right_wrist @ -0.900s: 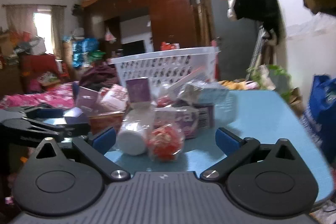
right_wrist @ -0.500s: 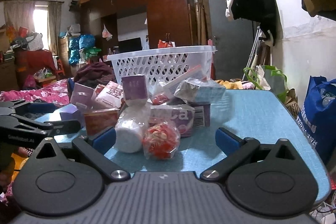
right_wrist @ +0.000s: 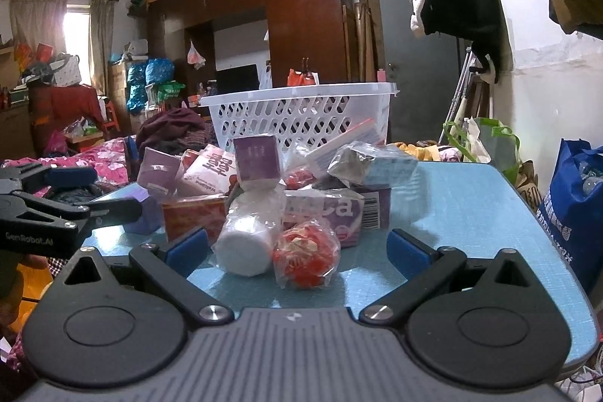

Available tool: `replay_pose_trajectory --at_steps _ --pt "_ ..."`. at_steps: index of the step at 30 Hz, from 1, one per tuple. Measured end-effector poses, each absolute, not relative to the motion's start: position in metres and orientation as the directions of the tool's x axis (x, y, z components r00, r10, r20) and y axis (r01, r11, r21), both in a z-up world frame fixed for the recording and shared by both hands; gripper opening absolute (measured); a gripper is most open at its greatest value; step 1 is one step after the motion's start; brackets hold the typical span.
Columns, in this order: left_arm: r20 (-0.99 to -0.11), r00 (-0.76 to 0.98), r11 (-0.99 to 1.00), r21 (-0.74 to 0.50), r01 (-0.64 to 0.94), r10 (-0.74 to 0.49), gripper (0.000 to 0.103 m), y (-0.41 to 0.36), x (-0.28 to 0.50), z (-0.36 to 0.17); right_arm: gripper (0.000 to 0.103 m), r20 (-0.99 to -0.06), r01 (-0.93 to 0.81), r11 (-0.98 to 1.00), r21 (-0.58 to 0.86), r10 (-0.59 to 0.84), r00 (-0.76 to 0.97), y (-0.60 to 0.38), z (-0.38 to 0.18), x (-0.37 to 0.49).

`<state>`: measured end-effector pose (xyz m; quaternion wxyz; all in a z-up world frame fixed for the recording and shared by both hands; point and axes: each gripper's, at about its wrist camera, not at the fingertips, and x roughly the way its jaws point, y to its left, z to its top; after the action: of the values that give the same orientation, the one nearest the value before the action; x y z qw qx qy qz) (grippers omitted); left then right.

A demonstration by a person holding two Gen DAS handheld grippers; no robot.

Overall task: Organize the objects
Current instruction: 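Move both tools toward the pile of boxes on the blue table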

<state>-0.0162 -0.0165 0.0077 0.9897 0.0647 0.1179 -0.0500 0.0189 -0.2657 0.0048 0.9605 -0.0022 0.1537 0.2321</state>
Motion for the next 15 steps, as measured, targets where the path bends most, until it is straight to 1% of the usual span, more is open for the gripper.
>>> replay_pose_trajectory --at_steps 4,7,10,15 --pt "-0.215 0.971 0.989 0.09 0.121 -0.1 0.103 -0.012 -0.012 0.007 0.103 -0.3 -0.444 0.893 0.068 0.443 0.845 -0.265 0.005 0.018" --pt "-0.249 0.964 0.99 0.084 0.116 -0.092 0.103 -0.009 -0.008 0.007 0.103 -0.3 -0.445 0.893 0.065 0.442 0.845 -0.264 0.005 0.018" --pt "-0.278 0.956 0.993 0.047 0.11 -0.093 0.103 -0.004 -0.006 0.006 0.103 -0.305 -0.443 0.894 0.063 0.44 0.845 -0.264 0.005 0.018" --pt "-0.278 0.957 0.992 0.072 0.105 -0.081 0.103 -0.006 -0.006 0.007 0.103 -0.31 -0.433 0.899 0.064 0.43 0.848 -0.264 0.005 0.019"
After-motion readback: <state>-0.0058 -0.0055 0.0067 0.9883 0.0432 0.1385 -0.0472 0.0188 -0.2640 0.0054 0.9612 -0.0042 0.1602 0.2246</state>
